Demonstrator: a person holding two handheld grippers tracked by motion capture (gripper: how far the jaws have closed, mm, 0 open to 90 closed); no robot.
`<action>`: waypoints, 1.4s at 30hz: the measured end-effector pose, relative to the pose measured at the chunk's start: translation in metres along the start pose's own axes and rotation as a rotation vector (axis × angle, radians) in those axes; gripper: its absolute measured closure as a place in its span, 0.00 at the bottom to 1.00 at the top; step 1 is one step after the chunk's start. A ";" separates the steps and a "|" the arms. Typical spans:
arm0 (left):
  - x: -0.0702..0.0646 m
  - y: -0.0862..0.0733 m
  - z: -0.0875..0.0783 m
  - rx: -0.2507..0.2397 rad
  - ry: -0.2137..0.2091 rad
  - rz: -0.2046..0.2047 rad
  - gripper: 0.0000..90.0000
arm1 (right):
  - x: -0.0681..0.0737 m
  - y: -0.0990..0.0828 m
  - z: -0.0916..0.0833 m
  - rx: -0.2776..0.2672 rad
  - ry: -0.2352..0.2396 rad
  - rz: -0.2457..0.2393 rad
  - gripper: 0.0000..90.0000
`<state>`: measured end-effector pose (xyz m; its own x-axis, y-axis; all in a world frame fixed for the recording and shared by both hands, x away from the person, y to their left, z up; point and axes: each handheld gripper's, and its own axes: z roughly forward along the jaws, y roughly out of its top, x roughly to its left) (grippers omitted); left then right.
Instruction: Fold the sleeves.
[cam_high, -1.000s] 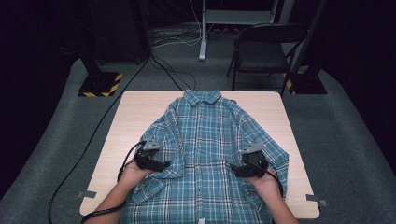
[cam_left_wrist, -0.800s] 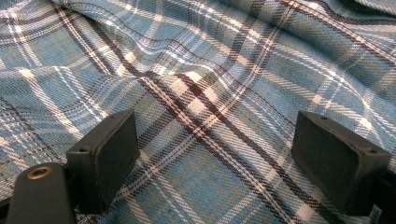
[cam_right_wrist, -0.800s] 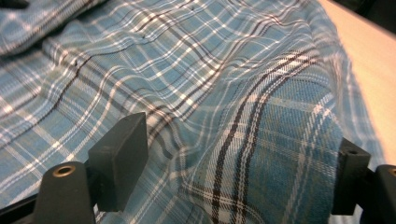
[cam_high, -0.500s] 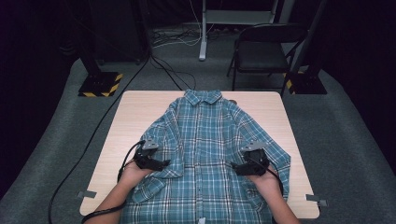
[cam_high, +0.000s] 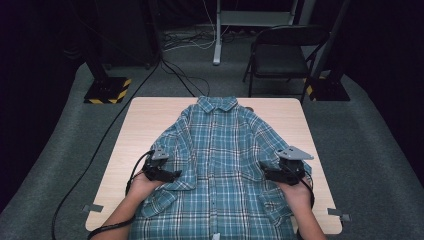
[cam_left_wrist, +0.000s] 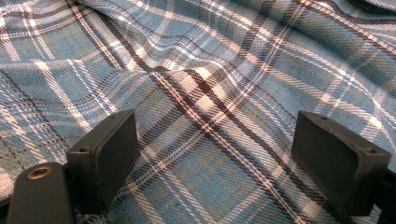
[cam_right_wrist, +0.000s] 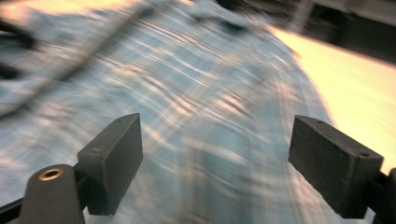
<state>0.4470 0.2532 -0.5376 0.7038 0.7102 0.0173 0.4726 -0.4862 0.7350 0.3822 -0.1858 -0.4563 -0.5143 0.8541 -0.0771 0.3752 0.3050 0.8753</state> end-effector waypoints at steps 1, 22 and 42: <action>0.000 0.001 0.000 0.004 0.001 -0.002 0.16 | 0.010 0.004 0.001 -0.014 0.044 -0.027 0.20; 0.011 0.001 0.004 -0.032 0.033 -0.037 0.15 | 0.073 -0.027 0.102 0.274 0.293 -0.091 0.25; 0.018 0.008 0.011 -0.030 0.040 -0.036 0.15 | 0.153 0.003 0.106 0.167 0.504 -0.268 0.33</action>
<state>0.4689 0.2568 -0.5391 0.6645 0.7471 0.0175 0.4803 -0.4449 0.7559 0.3865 -0.0096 -0.5158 -0.8952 0.4454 -0.0126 0.2774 0.5793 0.7665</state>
